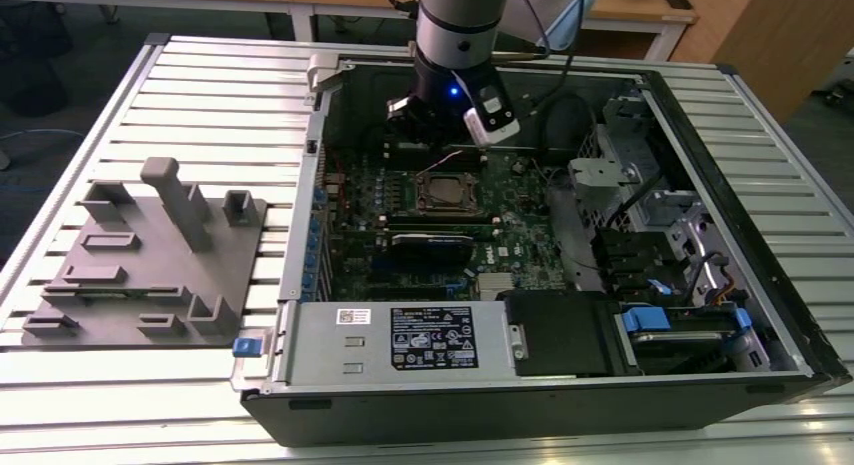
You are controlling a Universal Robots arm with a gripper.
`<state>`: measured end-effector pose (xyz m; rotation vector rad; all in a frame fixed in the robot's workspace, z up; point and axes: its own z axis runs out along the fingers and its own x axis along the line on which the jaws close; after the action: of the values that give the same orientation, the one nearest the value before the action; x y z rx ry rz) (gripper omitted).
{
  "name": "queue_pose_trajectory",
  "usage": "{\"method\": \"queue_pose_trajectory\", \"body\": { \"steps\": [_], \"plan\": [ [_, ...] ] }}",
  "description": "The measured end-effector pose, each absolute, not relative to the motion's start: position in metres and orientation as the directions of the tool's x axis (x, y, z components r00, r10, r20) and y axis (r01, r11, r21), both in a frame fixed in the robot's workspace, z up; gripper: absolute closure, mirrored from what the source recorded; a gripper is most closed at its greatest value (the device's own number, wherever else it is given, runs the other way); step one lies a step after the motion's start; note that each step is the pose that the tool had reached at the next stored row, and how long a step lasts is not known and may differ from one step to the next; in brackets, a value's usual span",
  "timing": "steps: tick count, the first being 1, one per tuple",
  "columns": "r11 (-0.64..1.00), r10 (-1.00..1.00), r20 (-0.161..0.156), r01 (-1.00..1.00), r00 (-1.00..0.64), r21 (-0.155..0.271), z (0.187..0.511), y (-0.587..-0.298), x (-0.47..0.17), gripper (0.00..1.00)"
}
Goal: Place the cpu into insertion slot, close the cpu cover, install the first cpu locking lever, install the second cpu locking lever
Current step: 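Install the first cpu locking lever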
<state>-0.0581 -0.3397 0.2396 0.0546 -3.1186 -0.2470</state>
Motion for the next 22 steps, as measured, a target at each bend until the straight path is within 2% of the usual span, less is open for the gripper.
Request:
{"method": "queue_pose_trajectory", "body": {
  "steps": [22],
  "plan": [
    [0.986,-0.032,0.007,-0.03,-0.999,0.164,0.227,-0.327,-0.058,0.9]
  ]
}}
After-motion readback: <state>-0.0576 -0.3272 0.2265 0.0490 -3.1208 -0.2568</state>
